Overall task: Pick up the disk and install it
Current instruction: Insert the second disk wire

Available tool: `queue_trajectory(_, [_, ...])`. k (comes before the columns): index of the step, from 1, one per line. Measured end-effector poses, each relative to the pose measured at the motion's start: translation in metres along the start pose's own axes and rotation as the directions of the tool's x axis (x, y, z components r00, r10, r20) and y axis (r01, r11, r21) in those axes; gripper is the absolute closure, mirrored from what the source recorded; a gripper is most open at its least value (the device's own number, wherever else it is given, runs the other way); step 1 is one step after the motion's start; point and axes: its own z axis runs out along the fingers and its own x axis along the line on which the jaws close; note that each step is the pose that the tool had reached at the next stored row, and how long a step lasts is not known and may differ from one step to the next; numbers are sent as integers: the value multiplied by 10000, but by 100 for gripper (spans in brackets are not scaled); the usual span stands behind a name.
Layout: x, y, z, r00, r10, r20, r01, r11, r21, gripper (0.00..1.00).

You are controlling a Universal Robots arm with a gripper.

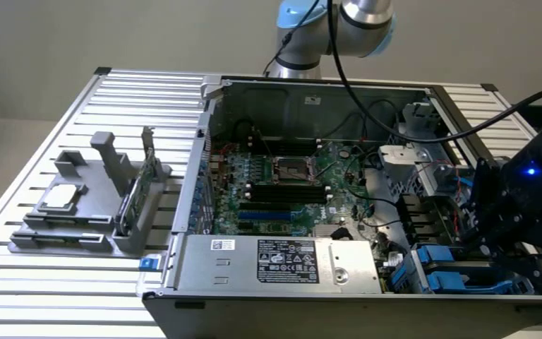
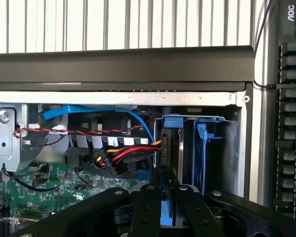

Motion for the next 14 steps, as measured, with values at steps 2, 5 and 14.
queue_trajectory(2, [-3, 2, 7, 10000, -11, -37, 11, 10000, 2, 84])
queue_trajectory(5, [-10, 6, 18, 10000, -23, -73, 23, 10000, 4, 84])
queue_trajectory(14, [-25, 9, 46, 9999, -55, -123, 55, 10000, 8, 84])
